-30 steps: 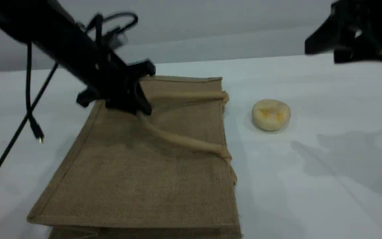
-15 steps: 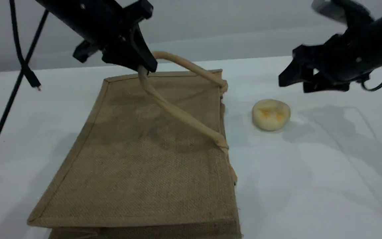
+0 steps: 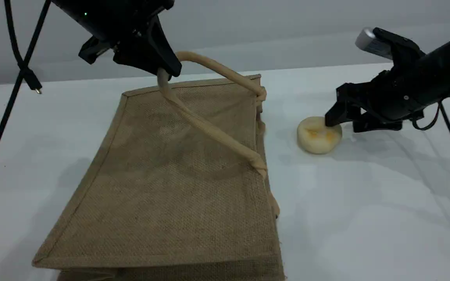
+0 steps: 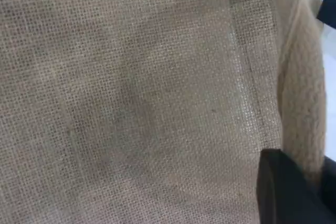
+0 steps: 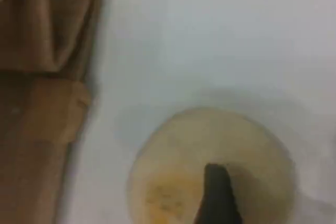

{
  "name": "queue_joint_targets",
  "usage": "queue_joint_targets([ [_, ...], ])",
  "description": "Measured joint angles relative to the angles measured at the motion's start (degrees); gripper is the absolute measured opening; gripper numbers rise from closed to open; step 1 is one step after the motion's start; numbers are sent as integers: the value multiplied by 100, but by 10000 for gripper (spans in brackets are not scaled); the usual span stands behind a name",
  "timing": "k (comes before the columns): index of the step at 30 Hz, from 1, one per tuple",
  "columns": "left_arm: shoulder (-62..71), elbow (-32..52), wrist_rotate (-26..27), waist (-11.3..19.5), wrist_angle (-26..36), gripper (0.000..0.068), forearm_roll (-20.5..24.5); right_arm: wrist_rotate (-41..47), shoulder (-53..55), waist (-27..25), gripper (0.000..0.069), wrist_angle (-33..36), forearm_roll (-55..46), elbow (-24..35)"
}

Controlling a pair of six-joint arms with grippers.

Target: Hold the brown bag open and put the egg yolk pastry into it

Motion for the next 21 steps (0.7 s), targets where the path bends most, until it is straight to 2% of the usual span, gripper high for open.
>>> queue_joint_targets([
  [14,0,-868,-77,0,551,84,12,0,146,0,437,261,0,-71],
  [21,0,-901,-81,0,607,84,23,0,332,0,433,521,2,-154],
])
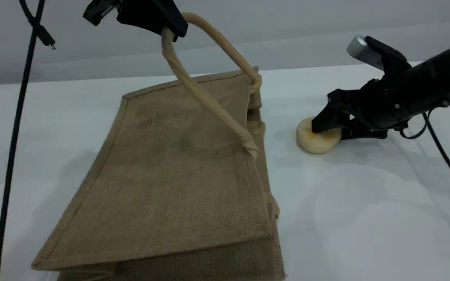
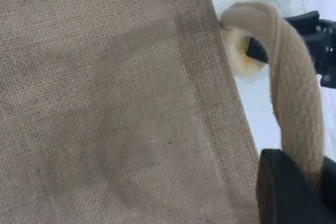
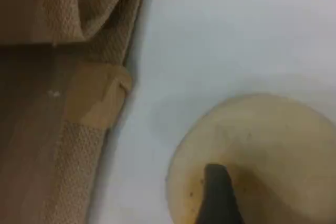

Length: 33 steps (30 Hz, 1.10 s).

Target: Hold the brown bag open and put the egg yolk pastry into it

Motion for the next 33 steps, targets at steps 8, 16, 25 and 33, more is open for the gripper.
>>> queue_joint_targets([
  [8,0,-85,30,0,301,84,59,0,-6,-5,99,212,0,0],
  [16,0,-1198,262,0,1605,84,480,34,-552,-232,41,256,-278,12],
  [25,0,-2334,596,0,1644,84,328,1656,-1658,-815,40,1024,-2287,56],
  [33,-8,-2333,914,0,1633,84,-487,2100,-2521,-815,40,1484,-2599,61],
])
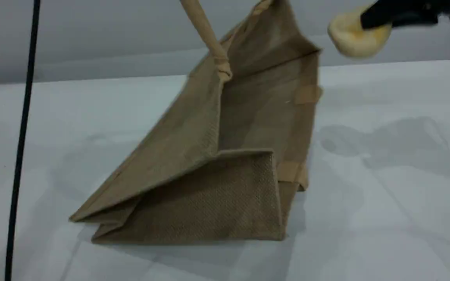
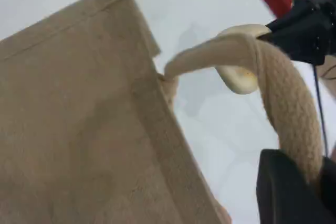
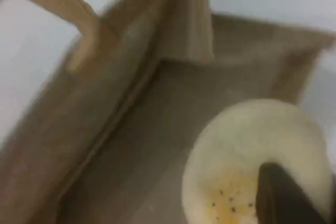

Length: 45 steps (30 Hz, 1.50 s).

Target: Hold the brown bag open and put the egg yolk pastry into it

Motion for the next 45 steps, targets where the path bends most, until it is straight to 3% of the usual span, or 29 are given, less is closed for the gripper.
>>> queue_joint_targets([
  [10,-346,81,-399,0,-14,84,-196,731,-773,0,40,314,-734,0],
  [17,-832,938,-416,0,-32,84,-155,729,-873,0,40,284,-697,0],
  [22,-994,1486,-295,0,-32,84,-354,729,-873,0,40,274,-675,0],
  [28,-1224,1494,-233,0,-32,84,-738,724,-868,0,40,378,-671,0],
  [33,-1509,1496,-155,0,-12,84,-414,724,-868,0,40,569,-643,0],
  [45,-1524,2275,179,12,-28,84,-112,981,-1574,0,40,882,-725,0],
])
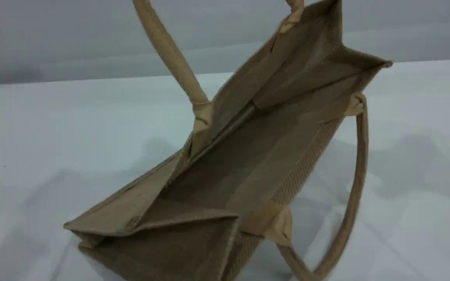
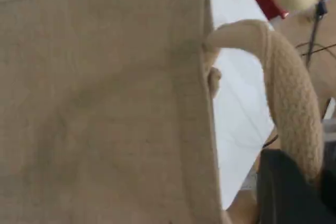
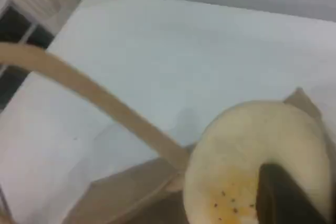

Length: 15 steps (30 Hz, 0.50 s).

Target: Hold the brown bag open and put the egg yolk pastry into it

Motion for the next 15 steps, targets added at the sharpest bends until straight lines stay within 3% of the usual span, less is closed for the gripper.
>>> queue_joint_targets([
  [15,-240,-335,134,749,17,84,-699,195,-38,6,40,63,12,0],
])
